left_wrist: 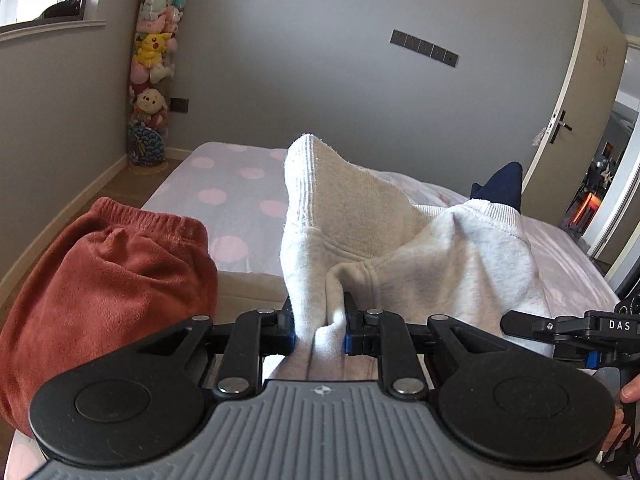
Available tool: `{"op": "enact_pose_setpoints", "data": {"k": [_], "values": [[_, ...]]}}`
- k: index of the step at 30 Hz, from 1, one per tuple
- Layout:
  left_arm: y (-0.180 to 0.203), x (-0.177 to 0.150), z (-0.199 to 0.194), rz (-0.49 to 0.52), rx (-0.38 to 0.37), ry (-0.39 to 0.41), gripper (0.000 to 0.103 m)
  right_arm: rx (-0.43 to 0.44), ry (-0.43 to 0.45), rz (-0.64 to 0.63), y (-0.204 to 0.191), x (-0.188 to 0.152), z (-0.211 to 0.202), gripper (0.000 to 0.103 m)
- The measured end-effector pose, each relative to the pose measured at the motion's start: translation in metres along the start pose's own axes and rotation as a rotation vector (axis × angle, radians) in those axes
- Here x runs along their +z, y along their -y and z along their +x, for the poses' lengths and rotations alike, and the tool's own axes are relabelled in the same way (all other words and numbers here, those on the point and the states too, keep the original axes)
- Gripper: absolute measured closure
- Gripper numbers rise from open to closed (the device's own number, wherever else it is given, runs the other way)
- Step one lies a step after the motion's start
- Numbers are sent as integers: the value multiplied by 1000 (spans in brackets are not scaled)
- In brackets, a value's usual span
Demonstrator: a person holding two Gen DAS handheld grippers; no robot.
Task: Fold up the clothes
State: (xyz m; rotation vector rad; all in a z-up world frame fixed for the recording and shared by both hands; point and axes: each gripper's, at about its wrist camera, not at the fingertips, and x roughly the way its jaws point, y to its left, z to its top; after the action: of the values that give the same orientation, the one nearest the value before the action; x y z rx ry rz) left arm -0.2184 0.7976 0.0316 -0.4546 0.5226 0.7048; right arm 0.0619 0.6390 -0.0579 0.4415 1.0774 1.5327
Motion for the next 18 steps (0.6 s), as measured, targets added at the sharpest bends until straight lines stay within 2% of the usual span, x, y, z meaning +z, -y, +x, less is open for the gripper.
{"op": "enact_pose_setpoints", "data": {"k": [8,18], "values": [[-15,0,73,-4,-29,-71,86,-83,-20,66,47,23,31,75],[-44,-5,146,-8,53,-173,88,-189,-57,110,107,40,83,75]]}}
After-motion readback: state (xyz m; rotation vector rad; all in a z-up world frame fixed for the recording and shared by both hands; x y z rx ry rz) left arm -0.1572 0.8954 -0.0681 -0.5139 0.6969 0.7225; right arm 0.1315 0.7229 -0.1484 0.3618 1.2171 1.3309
